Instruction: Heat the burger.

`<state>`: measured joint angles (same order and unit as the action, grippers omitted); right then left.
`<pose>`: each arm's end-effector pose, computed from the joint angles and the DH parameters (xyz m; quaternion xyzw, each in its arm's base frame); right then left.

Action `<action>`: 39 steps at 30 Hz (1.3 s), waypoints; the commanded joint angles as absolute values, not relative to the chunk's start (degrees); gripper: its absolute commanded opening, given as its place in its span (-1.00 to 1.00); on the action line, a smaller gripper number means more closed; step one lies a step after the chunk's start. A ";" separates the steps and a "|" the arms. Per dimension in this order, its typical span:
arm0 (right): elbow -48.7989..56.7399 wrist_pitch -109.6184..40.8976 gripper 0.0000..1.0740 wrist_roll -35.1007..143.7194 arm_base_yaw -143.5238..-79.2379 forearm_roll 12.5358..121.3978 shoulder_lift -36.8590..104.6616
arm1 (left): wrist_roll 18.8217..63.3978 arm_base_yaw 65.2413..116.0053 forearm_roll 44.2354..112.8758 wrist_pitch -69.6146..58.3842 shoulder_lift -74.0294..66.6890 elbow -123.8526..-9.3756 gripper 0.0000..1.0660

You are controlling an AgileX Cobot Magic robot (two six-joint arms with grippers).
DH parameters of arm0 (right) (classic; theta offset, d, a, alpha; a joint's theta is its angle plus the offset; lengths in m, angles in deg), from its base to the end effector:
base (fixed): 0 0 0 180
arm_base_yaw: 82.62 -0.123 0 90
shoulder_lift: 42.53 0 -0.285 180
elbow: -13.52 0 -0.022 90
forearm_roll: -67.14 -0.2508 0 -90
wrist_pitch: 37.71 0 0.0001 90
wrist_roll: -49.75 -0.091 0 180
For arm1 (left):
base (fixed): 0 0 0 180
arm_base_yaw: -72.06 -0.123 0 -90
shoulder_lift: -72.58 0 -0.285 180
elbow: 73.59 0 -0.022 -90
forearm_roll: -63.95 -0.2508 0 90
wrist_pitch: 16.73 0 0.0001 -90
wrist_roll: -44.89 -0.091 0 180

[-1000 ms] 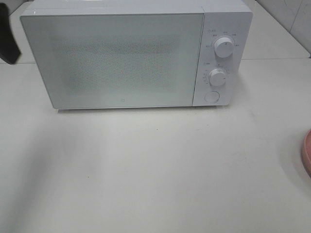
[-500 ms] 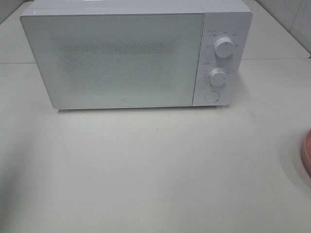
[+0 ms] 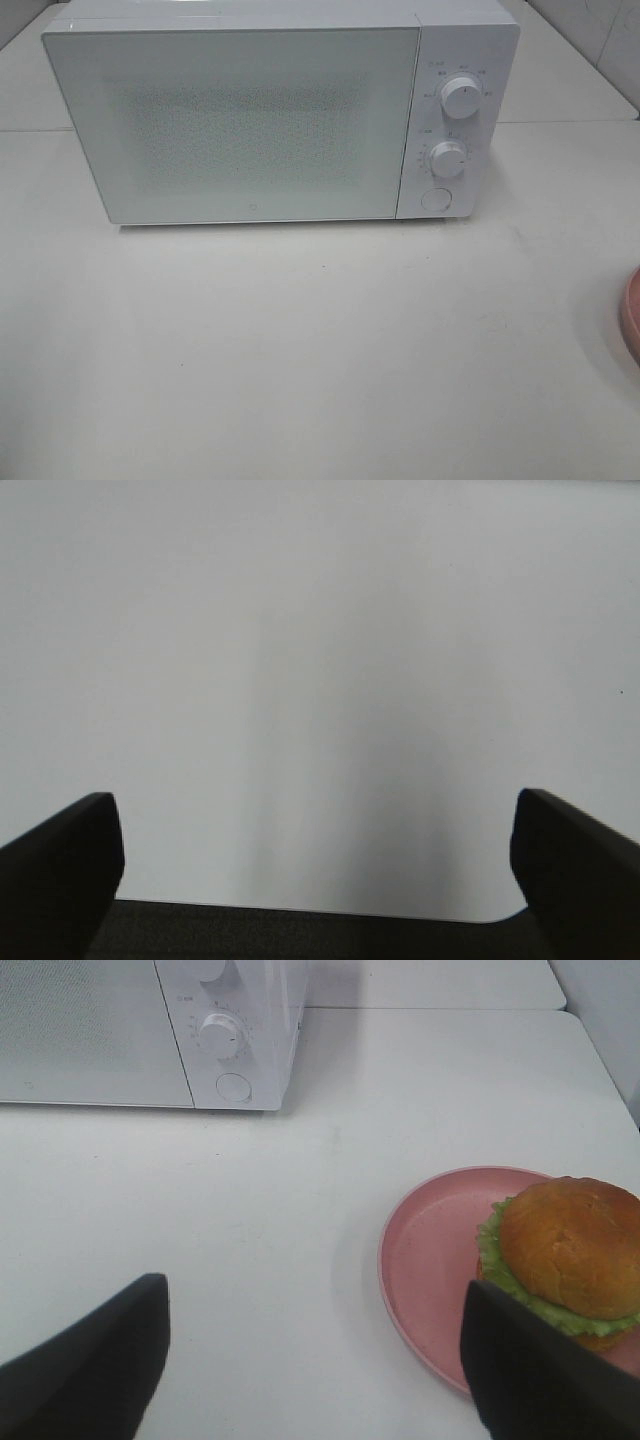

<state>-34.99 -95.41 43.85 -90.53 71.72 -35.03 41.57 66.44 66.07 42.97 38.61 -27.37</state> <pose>-0.0029 -0.0066 0.2822 -0.0141 0.8365 0.0260 0.5472 0.0655 0.0035 0.2770 -0.0221 0.9389 0.0086 0.3432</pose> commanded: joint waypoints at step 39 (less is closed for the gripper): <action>-35.11 -95.07 0.41 43.74 -90.12 71.55 -35.94 | 41.51 66.27 69.33 42.74 66.63 -24.85 0.84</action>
